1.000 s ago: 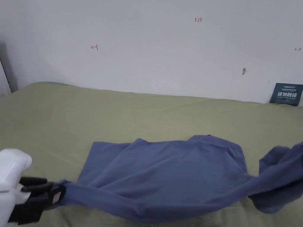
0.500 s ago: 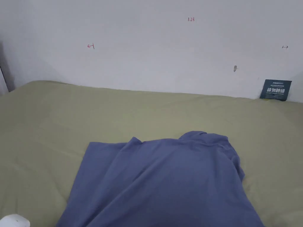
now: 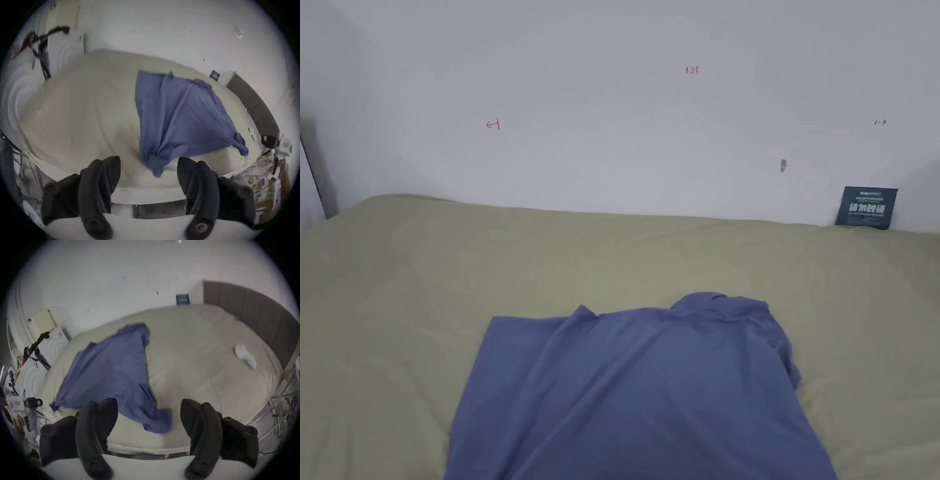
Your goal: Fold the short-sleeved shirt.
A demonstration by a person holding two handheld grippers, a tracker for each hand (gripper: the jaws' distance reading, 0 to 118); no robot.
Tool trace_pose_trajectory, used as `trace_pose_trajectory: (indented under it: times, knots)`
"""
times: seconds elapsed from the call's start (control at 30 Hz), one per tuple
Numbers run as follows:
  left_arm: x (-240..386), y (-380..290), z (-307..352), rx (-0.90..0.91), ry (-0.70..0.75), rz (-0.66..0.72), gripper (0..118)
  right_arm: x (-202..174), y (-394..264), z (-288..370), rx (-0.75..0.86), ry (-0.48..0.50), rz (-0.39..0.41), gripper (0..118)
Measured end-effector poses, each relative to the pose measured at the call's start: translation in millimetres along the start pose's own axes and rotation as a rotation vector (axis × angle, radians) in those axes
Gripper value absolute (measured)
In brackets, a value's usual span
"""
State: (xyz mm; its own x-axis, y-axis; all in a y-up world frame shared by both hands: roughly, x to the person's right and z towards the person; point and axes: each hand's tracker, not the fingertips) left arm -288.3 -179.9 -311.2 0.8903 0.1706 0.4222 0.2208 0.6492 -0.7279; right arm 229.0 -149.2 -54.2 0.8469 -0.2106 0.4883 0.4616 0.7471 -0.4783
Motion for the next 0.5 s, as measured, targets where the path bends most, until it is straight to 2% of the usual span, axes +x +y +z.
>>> trace_pose_trajectory:
  times: [0.1,0.13,0.17,0.2,0.23,0.27,0.33,0.37,0.5]
  knots:
    - [44,11,14,0.108,0.064,-0.064,74,-40,4,20,0.071,-0.003,-0.01,85]
    - [63,9,18,0.138,0.081,-0.055,64,-56,2,24,0.06,-0.01,-0.008,84]
    - [79,7,18,0.146,0.079,-0.041,36,-60,-5,21,0.059,-0.024,-0.013,72]
    - [92,5,18,0.148,0.064,-0.034,10,-71,-11,22,0.056,-0.034,-0.017,54]
    - [107,-1,16,0.153,0.061,-0.022,0,-83,-20,22,0.063,-0.035,-0.005,26]
    - [123,-10,14,0.157,0.068,-0.017,0,-95,-31,20,0.063,-0.031,0.039,2]
    - [147,-31,9,0.144,0.073,-0.034,0,-116,-53,15,0.01,-0.079,0.14,2]
    - [157,-47,7,0.142,0.061,-0.04,0,-123,-66,15,0.014,-0.087,0.166,1]
    - [182,-108,-2,0.023,0.05,-0.085,0,-134,-114,11,-0.05,-0.028,0.169,1]
